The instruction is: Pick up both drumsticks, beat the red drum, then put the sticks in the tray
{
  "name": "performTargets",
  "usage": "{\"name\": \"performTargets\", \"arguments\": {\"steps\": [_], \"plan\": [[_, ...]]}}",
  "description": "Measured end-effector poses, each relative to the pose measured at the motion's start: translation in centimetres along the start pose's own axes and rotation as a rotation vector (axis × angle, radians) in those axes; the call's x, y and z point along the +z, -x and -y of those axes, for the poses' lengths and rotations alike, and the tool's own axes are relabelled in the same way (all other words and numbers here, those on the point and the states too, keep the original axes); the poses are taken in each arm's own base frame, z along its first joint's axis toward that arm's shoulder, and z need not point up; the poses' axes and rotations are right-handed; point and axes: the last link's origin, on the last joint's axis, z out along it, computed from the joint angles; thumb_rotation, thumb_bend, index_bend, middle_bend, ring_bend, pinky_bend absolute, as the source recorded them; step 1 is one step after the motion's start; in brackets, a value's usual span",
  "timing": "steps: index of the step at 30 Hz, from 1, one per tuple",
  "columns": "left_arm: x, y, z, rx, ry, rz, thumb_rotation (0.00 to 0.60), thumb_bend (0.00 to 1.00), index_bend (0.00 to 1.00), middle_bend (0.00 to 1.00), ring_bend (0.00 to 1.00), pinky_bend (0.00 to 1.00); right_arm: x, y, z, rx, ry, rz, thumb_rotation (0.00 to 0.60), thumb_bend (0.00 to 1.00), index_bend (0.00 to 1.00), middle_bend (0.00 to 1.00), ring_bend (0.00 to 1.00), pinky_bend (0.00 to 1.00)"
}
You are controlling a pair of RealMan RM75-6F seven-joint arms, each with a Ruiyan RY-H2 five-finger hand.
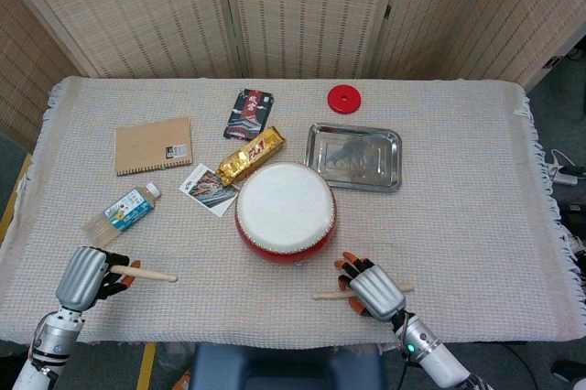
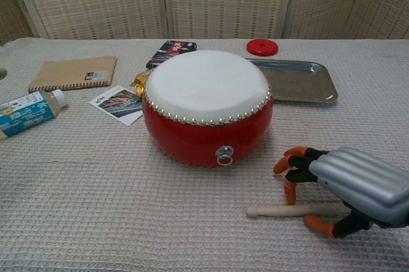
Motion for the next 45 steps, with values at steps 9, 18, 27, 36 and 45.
{"name": "performTargets", "arguments": {"steps": [9, 18, 27, 36, 45], "plan": [[-0.2, -0.1, 0.3, -0.009, -0.009, -0.006, 0.600, 0.46, 1.00, 1.00, 1.00, 1.00, 0.3, -0.4, -0.1, 0.031, 0.021, -0.019, 0.600, 0.42, 0.70, 0.26, 0.11, 0.32], [-0.4, -0.5, 0.4, -0.023, -0.021, -0.021, 0.600, 0.46, 1.00, 1.00, 1.00, 1.00, -0.2, -3.6, -2.5, 0.394, 0.055, -0.105, 0.600, 0.44, 0.64, 0.35, 0.21, 0.33], [-0.5, -0.4, -0.1, -0.025, -0.018, -0.013, 0.600, 0.45, 1.00, 1.00, 1.00, 1.00, -0.9, -6.3, -6.7, 1.031, 0.040, -0.166, 0.600, 0.44, 0.63, 0.41, 0.28, 0.38], [-0.6, -0.2, -0.5, -0.019, -0.013, 0.006, 0.600, 0.44, 1.00, 1.00, 1.00, 1.00, -0.8, -6.3, -12.8, 1.490, 0.006, -0.197, 0.600, 0.44, 0.56, 0.41, 0.29, 0.38], [-0.5, 0.2, -0.8, -0.013, -0.004, 0.033, 0.600, 0.44, 1.00, 1.00, 1.00, 1.00, 0.4, -5.3, -17.1, 1.657, -0.030, -0.222, 0.600, 0.43, 0.48, 0.41, 0.29, 0.38]]}}
